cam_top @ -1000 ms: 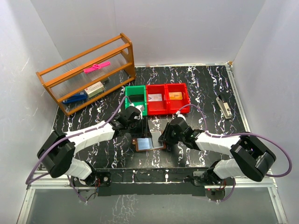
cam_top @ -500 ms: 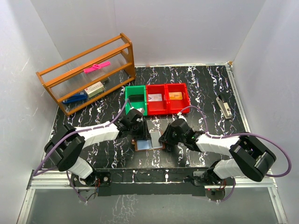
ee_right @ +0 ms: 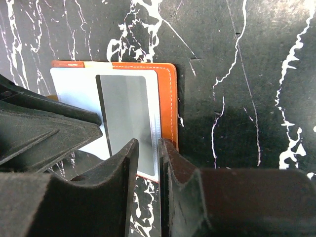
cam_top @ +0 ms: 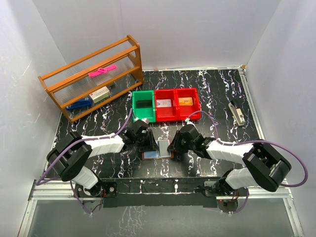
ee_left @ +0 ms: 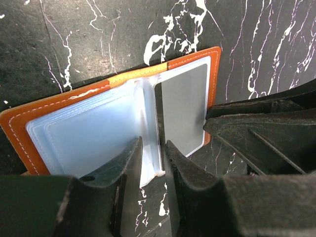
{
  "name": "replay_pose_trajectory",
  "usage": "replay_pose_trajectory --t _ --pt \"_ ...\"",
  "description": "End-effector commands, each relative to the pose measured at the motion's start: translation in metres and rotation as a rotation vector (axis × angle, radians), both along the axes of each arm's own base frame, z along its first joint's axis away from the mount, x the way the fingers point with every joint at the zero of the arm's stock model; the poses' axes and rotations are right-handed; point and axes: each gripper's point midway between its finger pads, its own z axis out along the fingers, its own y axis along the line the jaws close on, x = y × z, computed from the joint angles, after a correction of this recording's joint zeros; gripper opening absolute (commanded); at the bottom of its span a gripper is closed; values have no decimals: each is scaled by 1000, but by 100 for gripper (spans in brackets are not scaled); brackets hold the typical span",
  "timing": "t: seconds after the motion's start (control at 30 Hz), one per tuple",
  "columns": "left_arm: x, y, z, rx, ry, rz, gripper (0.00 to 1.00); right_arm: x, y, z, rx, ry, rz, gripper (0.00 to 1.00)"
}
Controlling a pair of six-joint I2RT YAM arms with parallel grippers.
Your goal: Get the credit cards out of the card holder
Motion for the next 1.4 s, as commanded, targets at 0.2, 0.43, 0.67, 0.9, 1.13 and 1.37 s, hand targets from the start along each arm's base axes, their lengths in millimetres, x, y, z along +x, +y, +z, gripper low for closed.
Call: replay_pose_trajectory --t 0.2,0.43,0.67,0.9,1.13,1.37 --pt "-5 11 -5 33 -3 23 24 20 16 28 -10 -75 61 22" --pt "-3 8 -1 19 -14 17 24 12 18 3 -31 2 81 17" --pt "0 4 5 4 -26 11 26 6 6 -4 -42 6 49 19" --pt "2 -6 4 -29 -6 14 25 -1 12 -13 2 56 47 18" --pt "4 -4 10 -67 -15 68 14 -4 9 -17 7 68 29 18" --pt "0 4 8 -22 -9 56 0 -2 7 -18 -9 69 18 17"
